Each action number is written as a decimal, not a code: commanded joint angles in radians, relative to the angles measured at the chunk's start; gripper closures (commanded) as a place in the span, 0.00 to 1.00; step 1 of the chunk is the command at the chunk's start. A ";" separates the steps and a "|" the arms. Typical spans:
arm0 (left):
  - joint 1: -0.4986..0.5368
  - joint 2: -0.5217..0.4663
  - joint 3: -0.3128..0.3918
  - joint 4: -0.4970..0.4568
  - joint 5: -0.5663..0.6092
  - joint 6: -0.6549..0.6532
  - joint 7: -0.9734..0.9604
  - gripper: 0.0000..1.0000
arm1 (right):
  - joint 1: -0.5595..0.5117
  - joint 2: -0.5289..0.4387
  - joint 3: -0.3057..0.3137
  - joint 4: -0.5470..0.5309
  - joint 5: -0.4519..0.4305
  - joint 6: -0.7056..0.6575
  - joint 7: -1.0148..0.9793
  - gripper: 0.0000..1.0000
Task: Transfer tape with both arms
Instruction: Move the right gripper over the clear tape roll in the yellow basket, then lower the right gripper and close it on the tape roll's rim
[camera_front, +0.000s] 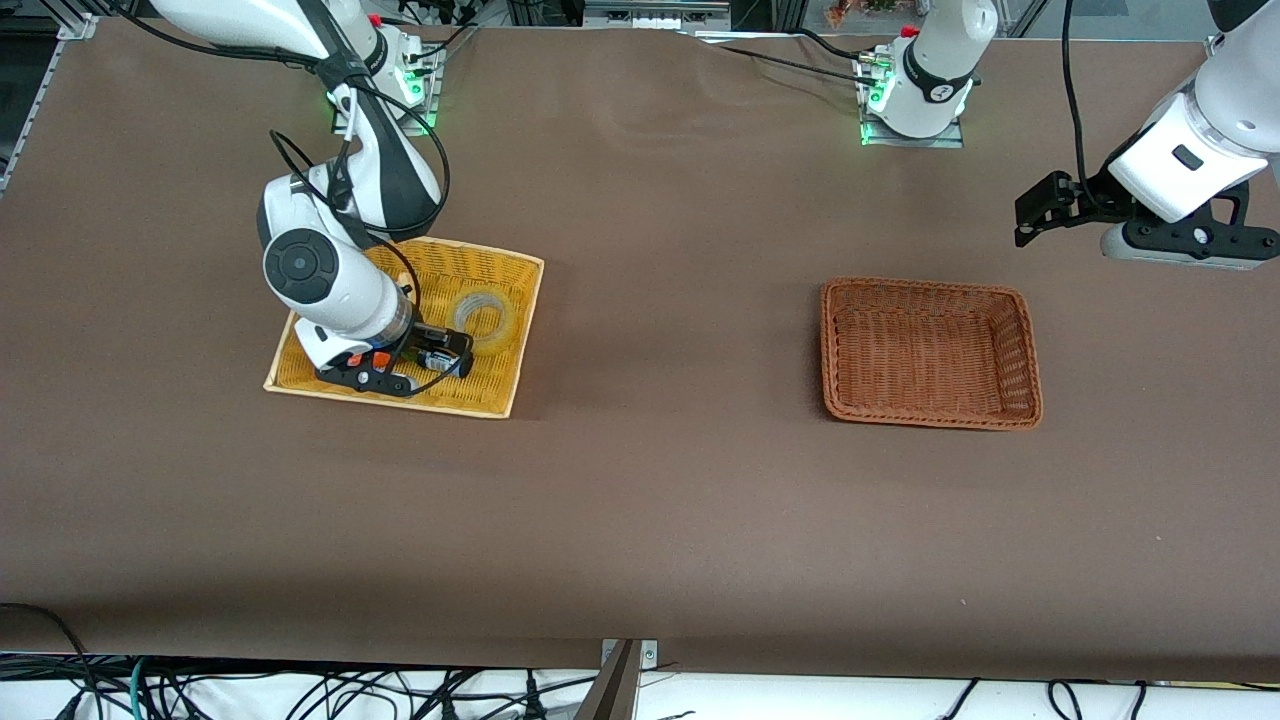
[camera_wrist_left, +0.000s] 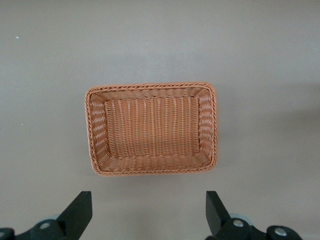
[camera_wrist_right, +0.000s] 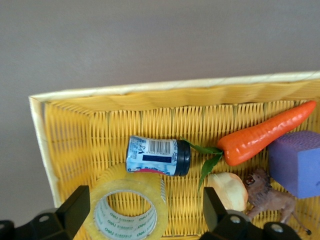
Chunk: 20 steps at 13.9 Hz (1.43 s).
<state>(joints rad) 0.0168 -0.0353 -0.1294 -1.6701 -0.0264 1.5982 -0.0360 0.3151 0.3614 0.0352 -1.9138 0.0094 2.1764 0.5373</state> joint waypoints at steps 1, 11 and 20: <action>-0.009 0.012 0.004 0.032 0.028 -0.026 -0.008 0.00 | -0.005 -0.038 0.005 -0.106 0.009 0.090 0.010 0.00; -0.011 0.017 0.002 0.032 0.028 -0.027 -0.008 0.00 | -0.005 -0.097 0.048 -0.342 0.008 0.266 0.047 0.00; -0.011 0.017 0.002 0.032 0.028 -0.027 -0.008 0.00 | -0.002 -0.070 0.057 -0.392 0.008 0.353 0.047 0.00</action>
<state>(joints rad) 0.0159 -0.0318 -0.1296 -1.6699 -0.0264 1.5930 -0.0360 0.3151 0.2822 0.0796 -2.2848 0.0094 2.4802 0.5743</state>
